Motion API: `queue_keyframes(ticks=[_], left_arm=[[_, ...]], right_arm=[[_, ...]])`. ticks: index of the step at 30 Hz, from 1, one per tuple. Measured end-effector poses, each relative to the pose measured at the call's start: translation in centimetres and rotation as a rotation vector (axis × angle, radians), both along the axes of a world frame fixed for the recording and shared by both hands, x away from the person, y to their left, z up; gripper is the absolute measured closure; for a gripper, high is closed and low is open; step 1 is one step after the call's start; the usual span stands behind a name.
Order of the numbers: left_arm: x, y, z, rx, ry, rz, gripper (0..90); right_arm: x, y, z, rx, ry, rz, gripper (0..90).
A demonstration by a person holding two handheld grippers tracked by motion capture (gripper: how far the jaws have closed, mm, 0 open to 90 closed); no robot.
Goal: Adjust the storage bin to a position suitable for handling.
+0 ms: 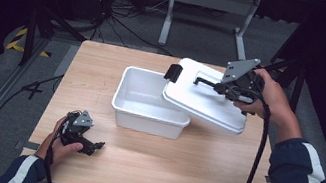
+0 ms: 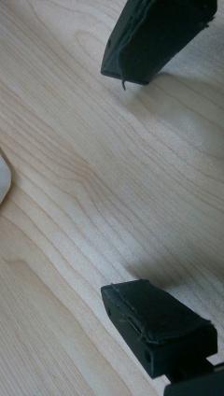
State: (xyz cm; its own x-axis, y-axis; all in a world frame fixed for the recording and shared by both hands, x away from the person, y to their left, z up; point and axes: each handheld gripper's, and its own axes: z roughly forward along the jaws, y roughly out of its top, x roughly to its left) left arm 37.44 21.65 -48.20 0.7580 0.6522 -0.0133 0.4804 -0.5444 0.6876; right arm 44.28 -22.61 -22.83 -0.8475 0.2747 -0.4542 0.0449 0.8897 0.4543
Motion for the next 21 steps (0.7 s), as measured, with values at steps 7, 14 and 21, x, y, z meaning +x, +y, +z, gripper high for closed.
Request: queue_keyframes(ticks=[7,14,21], left_arm=[[0.0,0.0,0.0,-0.001,0.000,0.000,0.5],[0.0,0.0,0.0,-0.001,0.000,0.000,0.5],[0.0,0.0,0.0,0.003,0.000,-0.002,0.5]], right_arm=[[-0.2,-2.5,-0.3,0.025,-0.006,-0.042,84.5],[-0.6,-4.9,-0.4,0.041,-0.024,-0.079,84.5],[-0.8,-7.0,-0.8,0.061,-0.021,-0.121,84.5]])
